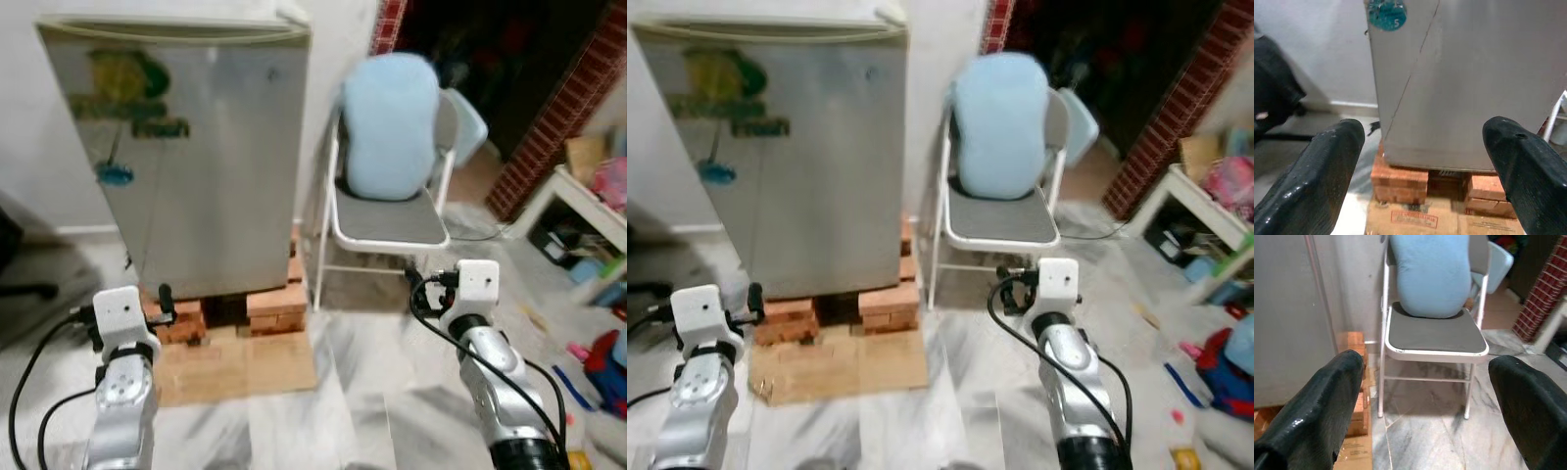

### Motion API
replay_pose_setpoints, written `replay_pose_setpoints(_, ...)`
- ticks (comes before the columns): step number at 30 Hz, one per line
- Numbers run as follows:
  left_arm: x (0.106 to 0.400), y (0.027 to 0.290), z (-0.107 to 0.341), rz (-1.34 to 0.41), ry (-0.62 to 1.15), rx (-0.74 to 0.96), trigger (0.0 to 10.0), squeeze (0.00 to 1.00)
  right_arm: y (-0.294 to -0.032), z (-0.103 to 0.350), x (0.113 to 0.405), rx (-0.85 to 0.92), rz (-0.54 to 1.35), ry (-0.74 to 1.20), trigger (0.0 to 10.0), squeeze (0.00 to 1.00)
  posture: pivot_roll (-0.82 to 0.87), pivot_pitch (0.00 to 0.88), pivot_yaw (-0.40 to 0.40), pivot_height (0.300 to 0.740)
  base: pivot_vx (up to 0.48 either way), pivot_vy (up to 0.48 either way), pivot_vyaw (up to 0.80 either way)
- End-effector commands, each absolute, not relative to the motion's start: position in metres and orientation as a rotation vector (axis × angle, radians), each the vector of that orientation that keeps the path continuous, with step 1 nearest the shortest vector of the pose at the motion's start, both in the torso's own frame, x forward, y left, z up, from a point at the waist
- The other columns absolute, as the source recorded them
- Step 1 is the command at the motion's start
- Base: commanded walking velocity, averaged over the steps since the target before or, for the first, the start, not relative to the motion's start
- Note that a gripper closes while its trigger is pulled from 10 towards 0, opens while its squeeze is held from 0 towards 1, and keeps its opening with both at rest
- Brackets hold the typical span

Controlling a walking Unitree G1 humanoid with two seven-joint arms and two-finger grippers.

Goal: Restocking fridge

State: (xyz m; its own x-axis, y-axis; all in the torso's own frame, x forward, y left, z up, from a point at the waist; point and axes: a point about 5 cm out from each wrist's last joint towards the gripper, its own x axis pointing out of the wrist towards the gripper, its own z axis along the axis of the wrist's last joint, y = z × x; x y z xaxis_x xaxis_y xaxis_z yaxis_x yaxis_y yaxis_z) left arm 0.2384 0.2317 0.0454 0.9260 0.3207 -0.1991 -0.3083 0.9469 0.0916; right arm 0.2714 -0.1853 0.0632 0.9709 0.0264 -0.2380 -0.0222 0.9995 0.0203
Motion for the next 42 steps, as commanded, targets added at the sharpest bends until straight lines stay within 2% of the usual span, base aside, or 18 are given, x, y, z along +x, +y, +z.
replay_pose_setpoints(1, 0.236, 0.234, 0.045, 0.319, 0.221, 0.058, 10.0, 0.0, -0.181, 0.069, 0.275, 0.014, 0.039, 0.218, 10.0, 0.0, 0.05, 0.0, -0.073, 0.74, 0.0, 0.48, -0.8)
replay_pose_setpoints(5, 0.236, 0.232, 0.045, 0.3, 0.217, 0.058, 10.0, 0.0, -0.18, 0.068, 0.274, 0.014, 0.038, 0.219, 10.0, 0.0, 0.05, 0.0, -0.072, 0.74, 0.0, 0.476, -0.8)
replay_pose_setpoints(9, 0.236, 0.221, 0.046, 0.193, 0.203, 0.053, 10.0, 0.0, -0.178, 0.066, 0.273, 0.012, 0.047, 0.227, 10.0, 0.0, 0.05, 0.0, -0.071, 0.74, 0.0, 0.12, -0.8)
replay_pose_setpoints(11, 0.236, 0.208, 0.049, 0.072, 0.178, 0.056, 10.0, 0.0, -0.177, 0.065, 0.273, 0.012, 0.049, 0.229, 10.0, 0.0, 0.05, 0.0, -0.071, 0.74, 0.0, 0.0, -0.8)
replay_pose_setpoints(14, 0.237, 0.203, 0.052, 0.026, 0.161, 0.058, 10.0, 0.0, -0.177, 0.064, 0.272, 0.014, 0.049, 0.232, 10.0, 0.0, 0.05, 0.0, -0.07, 0.74, 0.0, 0.0, -0.8)
replay_pose_setpoints(22, 0.243, 0.203, 0.058, 0.037, 0.157, -0.007, 10.0, 0.0, -0.176, 0.063, 0.274, 0.017, 0.056, 0.241, 10.0, 0.0, 0.05, 0.0, -0.065, 0.74, 0.0, 0.0, -0.8)
replay_pose_setpoints(35, 0.239, 0.195, 0.055, -0.017, 0.176, -0.029, 10.0, 0.0, -0.178, 0.063, 0.274, 0.011, 0.047, 0.242, 10.0, 0.0, 0.04, 0.0, -0.066, 0.74, 0.0, 0.343, -0.8)
replay_pose_setpoints(42, 0.24, 0.181, 0.055, -0.126, 0.192, 0.012, 10.0, 0.0, -0.187, 0.065, 0.267, 0.033, -0.038, 0.226, 10.0, 0.0, 0.01, 0.0, 0.008, 0.74, 0.0, 0.0, -0.8)
